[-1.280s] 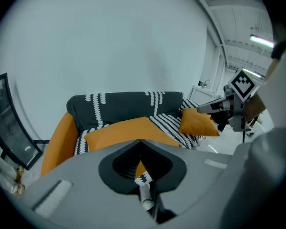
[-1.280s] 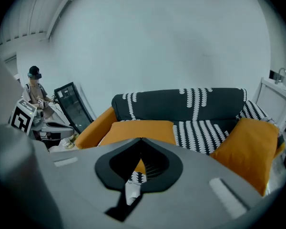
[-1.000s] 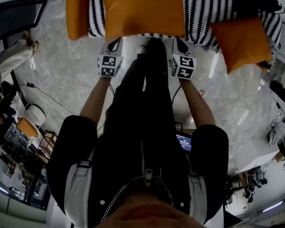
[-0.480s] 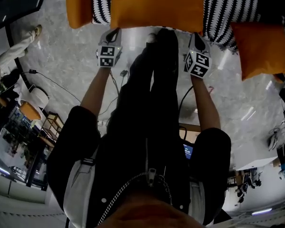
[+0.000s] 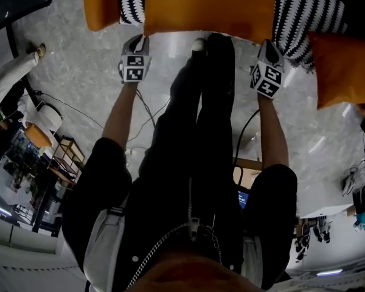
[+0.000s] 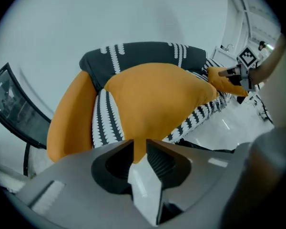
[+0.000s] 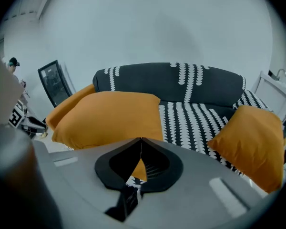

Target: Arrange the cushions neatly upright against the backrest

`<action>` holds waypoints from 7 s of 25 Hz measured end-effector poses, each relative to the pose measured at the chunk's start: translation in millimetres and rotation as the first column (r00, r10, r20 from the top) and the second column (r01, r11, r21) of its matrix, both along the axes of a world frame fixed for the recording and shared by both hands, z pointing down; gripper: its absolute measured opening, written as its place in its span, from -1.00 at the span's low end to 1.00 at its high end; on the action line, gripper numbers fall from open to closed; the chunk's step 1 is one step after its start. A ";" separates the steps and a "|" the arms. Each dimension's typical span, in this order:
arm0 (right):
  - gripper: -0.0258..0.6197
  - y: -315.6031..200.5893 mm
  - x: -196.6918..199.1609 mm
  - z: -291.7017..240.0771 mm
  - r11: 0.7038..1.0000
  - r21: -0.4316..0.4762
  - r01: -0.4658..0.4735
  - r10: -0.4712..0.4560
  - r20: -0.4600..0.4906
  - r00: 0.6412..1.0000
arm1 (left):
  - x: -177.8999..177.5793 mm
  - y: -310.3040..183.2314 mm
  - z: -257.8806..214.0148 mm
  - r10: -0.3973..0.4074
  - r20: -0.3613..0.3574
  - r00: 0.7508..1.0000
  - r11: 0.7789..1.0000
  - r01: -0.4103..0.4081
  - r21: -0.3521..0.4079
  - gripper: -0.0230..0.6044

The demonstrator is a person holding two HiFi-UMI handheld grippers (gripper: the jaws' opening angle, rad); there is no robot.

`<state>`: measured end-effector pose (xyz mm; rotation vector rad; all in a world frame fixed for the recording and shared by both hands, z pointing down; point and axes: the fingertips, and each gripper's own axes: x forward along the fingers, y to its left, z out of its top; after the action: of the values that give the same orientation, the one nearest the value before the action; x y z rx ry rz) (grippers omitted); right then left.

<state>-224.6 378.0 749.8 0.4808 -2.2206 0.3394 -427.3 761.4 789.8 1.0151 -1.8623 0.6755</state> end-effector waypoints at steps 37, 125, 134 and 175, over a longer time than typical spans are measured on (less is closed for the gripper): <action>-0.79 -13.4 40.3 60.8 0.982 -0.127 0.141 -0.172 -0.284 0.943 | -21.8 12.8 24.6 0.051 -0.034 0.998 0.995 -0.054 -0.084 -0.81; -0.91 -218.6 -13.5 -285.4 0.912 0.132 -0.388 0.365 0.169 0.916 | -73.4 -520.6 -262.1 0.652 0.200 0.731 0.651 -0.676 0.346 -0.90; -0.91 -197.8 159.9 -309.9 0.810 0.135 -0.570 0.525 0.264 0.809 | 136.0 -562.4 -301.4 0.782 0.219 0.584 0.466 -0.781 0.416 -0.90; -0.91 -326.1 473.2 -166.0 0.271 -0.158 -0.950 0.962 0.081 0.261 | 570.7 -923.5 -190.5 0.973 0.182 -0.140 -0.191 -0.933 0.305 -0.90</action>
<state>248.7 51.8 583.8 1.8544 -1.7292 1.1386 143.5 -162.0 599.3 2.7878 -0.5720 1.0752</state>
